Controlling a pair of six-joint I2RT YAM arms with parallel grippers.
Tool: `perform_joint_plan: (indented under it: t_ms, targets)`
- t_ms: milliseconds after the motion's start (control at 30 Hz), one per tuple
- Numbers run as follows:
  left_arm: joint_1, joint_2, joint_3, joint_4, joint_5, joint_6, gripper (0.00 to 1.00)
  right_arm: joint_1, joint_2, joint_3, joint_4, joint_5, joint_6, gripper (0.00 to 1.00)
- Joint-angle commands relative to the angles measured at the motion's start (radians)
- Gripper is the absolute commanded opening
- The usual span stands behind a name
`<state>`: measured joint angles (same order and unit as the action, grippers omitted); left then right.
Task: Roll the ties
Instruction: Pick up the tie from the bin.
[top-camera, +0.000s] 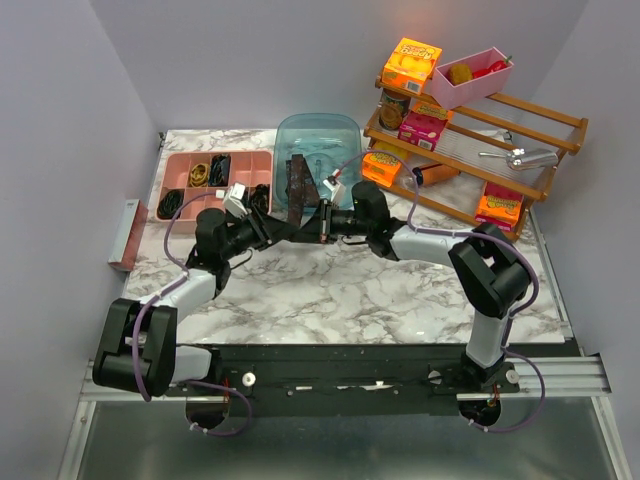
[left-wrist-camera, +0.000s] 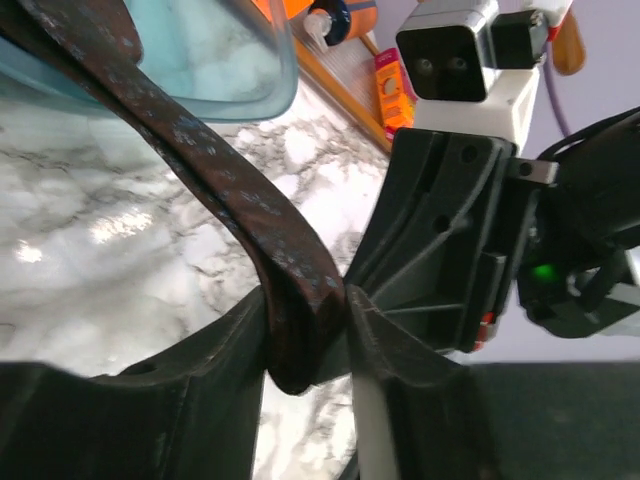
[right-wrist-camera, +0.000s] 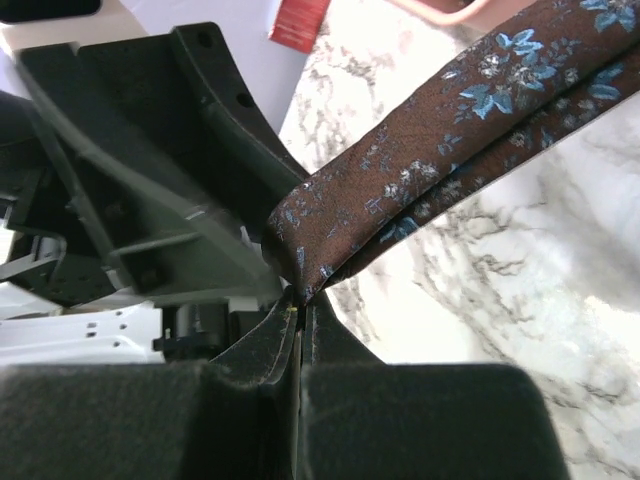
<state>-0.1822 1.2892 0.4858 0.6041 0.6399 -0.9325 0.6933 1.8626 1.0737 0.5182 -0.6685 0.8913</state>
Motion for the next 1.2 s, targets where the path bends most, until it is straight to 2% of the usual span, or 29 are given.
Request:
perform_joint_plan:
  t_ms: [0,33,100,133,200,233,300,333,433,533,867,967,1067,1100,1167]
  targets:
    - [0.007,0.001,-0.018,0.034,-0.028,0.004,0.3,0.003,-0.006,-0.011,0.091,-0.069,0.031,0.09]
    - [0.007,0.007,-0.016,0.036,-0.025,0.003,0.19,0.003,-0.008,-0.011,0.095,-0.074,0.031,0.1]
    - [0.007,0.013,-0.013,0.042,-0.022,0.0,0.1,0.003,-0.009,-0.012,0.112,-0.083,0.029,0.12]
    - [0.007,0.016,-0.012,0.043,-0.017,-0.003,0.07,0.003,-0.013,-0.015,0.114,-0.085,0.029,0.22]
    - [0.007,0.015,-0.009,0.048,-0.016,-0.005,0.05,0.002,-0.032,-0.03,0.117,-0.077,0.015,0.34]
    - [0.007,0.009,-0.009,0.049,-0.013,-0.003,0.03,0.0,-0.042,-0.038,0.117,-0.072,0.012,0.47]
    - [0.007,0.002,-0.003,0.042,-0.006,0.001,0.01,-0.014,-0.071,-0.058,0.117,-0.048,0.011,0.59]
    - [0.007,-0.008,-0.001,0.037,-0.002,0.004,0.01,-0.021,-0.077,-0.076,0.117,-0.037,0.018,0.72]
    - [0.007,-0.031,-0.003,0.029,0.018,0.009,0.0,-0.073,-0.091,-0.118,0.18,-0.045,0.081,0.86]
    - [0.007,-0.057,-0.01,0.029,0.046,0.012,0.0,-0.106,-0.079,-0.12,0.23,-0.054,0.129,0.91]
    - [0.007,-0.149,-0.021,-0.041,0.086,0.026,0.0,-0.107,0.044,-0.047,0.359,-0.103,0.285,0.9]
    - [0.007,-0.205,0.017,-0.11,0.08,0.031,0.0,-0.109,0.011,-0.044,0.281,-0.079,0.224,0.91]
    - [0.007,-0.257,0.112,-0.237,0.069,0.079,0.0,-0.107,-0.052,-0.024,0.114,-0.033,0.114,0.96]
    - [0.007,-0.266,0.169,-0.307,0.064,0.095,0.0,-0.107,-0.069,-0.014,-0.014,-0.008,0.079,0.98]
    - [0.007,-0.287,0.227,-0.374,0.063,0.144,0.0,-0.107,-0.117,0.034,-0.142,0.035,-0.037,1.0]
